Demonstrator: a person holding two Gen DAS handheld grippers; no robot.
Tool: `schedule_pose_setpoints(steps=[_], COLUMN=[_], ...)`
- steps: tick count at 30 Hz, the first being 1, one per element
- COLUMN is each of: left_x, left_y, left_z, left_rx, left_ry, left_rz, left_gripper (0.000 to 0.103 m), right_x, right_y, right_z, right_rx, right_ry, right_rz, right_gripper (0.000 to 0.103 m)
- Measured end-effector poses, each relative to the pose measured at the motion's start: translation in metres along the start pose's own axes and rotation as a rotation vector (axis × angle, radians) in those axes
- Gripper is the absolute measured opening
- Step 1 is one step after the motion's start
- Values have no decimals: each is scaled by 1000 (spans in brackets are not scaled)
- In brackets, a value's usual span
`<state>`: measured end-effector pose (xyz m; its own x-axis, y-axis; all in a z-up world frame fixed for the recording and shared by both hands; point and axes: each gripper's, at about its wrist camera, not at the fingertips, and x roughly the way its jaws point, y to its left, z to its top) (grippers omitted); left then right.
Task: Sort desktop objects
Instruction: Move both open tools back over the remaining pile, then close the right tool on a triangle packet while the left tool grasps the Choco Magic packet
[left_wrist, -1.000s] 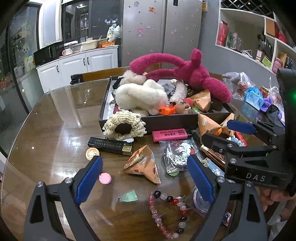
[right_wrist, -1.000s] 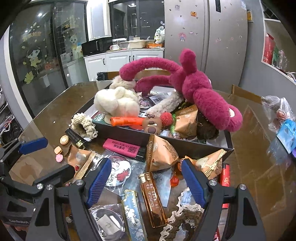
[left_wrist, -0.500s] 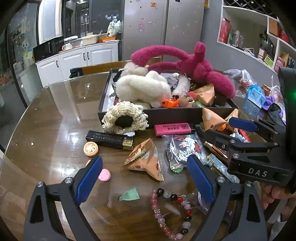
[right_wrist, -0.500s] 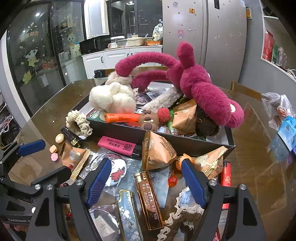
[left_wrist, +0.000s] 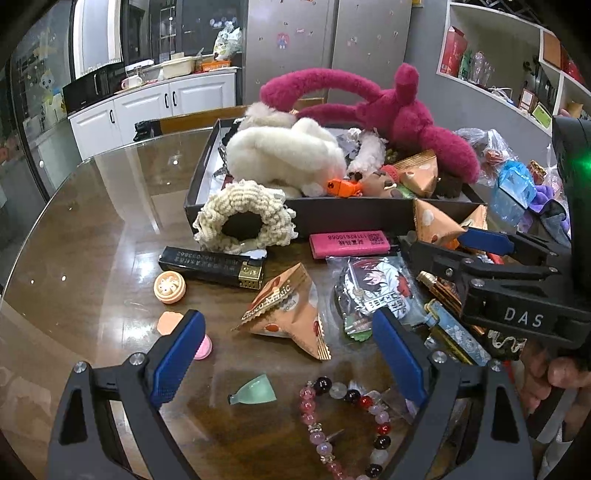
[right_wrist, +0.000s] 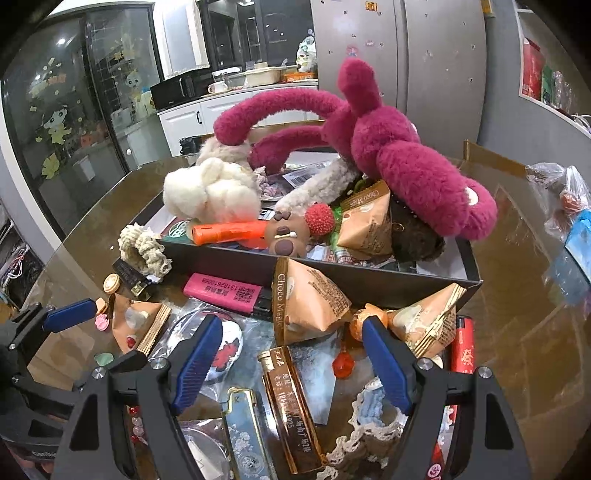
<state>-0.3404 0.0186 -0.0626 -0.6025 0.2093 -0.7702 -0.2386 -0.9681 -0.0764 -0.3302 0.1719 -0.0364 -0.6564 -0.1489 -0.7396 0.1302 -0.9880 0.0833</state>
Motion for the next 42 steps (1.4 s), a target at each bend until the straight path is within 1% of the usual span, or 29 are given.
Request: schedule_pose_setpoints(steps=[4, 10, 12, 13, 14, 15, 16, 17, 18, 21, 24, 28, 34, 42], left_x=[6, 9, 9, 9, 7, 6, 6, 5, 4, 4, 2, -3, -11, -18], left_y=[1, 4, 4, 4, 5, 5, 4, 4, 5, 5, 6, 5, 5, 0], left_z=[1, 1, 1, 1, 1, 2, 2, 2, 1, 1, 1, 1, 2, 4], left_rx=[1, -4, -6, -6, -9, -10, -9, -9, -11, -12, -22, -25, -35, -20], left_ry=[18, 22, 14, 11, 10, 10, 10, 11, 12, 12, 10, -4, -25, -45], left_rz=[8, 14, 24, 21, 15, 12, 12, 13, 10, 10, -6, -6, -25, -22], left_gripper=[91, 86, 77, 75, 67, 57, 52, 46, 46, 43, 39, 38, 37, 37], right_x=[10, 17, 24, 24, 26, 26, 26, 26, 26, 24, 24, 22, 15, -4], right_y=[0, 9, 10, 7, 6, 6, 6, 7, 7, 6, 5, 2, 2, 5], right_z=[0, 2, 1, 2, 1, 2, 2, 1, 1, 1, 2, 1, 0, -1], right_rx=[15, -17, -16, 3, 9, 8, 2, -8, -18, -12, -8, 3, 10, -9], right_ry=[30, 43, 80, 80, 86, 80, 78, 76, 74, 72, 69, 64, 48, 4], right_rz=[-13, -35, -44, -27, -27, -30, -46, -66, -75, -63, -59, -24, -10, -23], right_gripper=[80, 80, 79, 73, 71, 65, 53, 49, 49, 48, 46, 45, 43, 43])
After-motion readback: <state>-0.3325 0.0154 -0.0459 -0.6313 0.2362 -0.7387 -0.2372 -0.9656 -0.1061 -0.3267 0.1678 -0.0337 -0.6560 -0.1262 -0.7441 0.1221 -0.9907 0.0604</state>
